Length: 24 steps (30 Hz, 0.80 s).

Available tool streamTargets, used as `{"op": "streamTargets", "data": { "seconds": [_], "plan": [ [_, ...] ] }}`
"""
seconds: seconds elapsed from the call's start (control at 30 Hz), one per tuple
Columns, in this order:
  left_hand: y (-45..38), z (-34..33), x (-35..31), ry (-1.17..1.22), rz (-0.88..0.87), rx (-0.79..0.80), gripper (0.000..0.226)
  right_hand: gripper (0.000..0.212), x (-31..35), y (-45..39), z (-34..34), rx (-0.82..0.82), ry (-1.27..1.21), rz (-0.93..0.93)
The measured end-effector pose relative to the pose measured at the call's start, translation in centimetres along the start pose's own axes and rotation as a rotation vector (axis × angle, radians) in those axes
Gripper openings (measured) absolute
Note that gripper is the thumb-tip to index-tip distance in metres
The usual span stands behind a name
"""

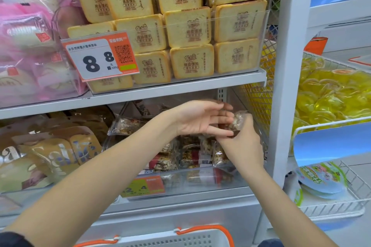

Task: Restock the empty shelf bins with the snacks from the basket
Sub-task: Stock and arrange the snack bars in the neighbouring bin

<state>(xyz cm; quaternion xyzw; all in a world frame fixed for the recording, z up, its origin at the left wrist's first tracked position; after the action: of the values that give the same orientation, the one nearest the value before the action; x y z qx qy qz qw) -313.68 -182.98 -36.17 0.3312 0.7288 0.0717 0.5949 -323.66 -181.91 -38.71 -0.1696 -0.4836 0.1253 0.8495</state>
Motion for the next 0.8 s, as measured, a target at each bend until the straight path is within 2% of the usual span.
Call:
{"op": "streamTargets", "data": {
  "seconds": [0.03,0.1,0.17,0.23,0.27,0.33,0.4,0.47,0.53,0.6,0.63,0.67,0.73,0.8],
  "plan": [
    [0.2,0.7,-0.4,-0.073,-0.015,-0.071,0.019,0.048,0.0,-0.1,0.3,-0.032,-0.016,0.022],
    [1.2,3.2,-1.6,-0.326,-0.086,-0.335,0.016,0.050,0.1,-0.3,0.5,-0.063,-0.024,0.063],
    [2.2,5.2,-2.0,-0.825,-0.092,-0.596,0.024,0.050,0.2,-0.2,0.5,-0.066,-0.026,0.083],
    [1.3,5.4,-0.1,-1.316,0.017,-0.635,0.049,0.048,0.1,-0.1,0.6,-0.069,-0.012,0.075],
    [0.5,5.4,1.2,-1.388,0.069,-0.597,0.059,0.047,0.3,-0.2,0.9,-0.065,0.040,0.075],
    [-0.7,4.9,3.2,-1.222,0.139,-0.514,0.060,0.046,0.9,-0.3,1.9,-0.039,0.193,0.104],
    [-2.0,4.3,4.5,-0.852,0.165,-0.455,0.052,0.043,0.9,-0.4,2.2,0.055,0.261,0.126],
    [-2.4,3.6,5.0,-0.483,0.093,-0.475,0.053,0.036,0.4,0.2,1.5,0.219,0.266,0.108],
    [-2.1,3.6,5.3,-0.098,-0.025,-0.514,0.054,0.035,0.0,0.7,1.0,0.271,0.207,0.111],
    [-1.8,3.3,5.8,0.176,-0.131,-0.479,0.044,0.059,0.7,0.7,1.2,0.241,0.015,0.128],
    [-1.7,3.2,5.8,0.190,-0.181,-0.471,0.041,0.074,1.5,0.6,1.3,0.239,-0.098,0.153],
    [-1.2,2.8,5.7,0.133,-0.223,-0.488,0.042,0.080,2.2,0.5,1.3,0.263,-0.175,0.181],
    [-1.2,2.7,5.6,0.011,-0.276,-0.556,0.044,0.064,3.4,0.6,1.6,0.312,-0.261,0.232],
    [-1.0,1.9,5.5,-0.085,-0.282,-0.602,0.046,0.031,3.5,0.7,2.6,0.282,-0.269,0.218]
  ]
}}
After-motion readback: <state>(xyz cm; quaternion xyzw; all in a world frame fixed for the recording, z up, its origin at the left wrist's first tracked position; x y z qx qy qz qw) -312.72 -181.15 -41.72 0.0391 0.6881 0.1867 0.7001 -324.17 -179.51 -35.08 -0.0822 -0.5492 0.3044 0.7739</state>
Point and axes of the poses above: each hand's wrist, its own y-axis away from the middle knuckle, its own z-axis out of the back of the hand, x = y × z, the point moved 10 cm from there along -y, towards the middle knuckle, and after that the axes turned 15 degrees about z, right-handed, at the moved point
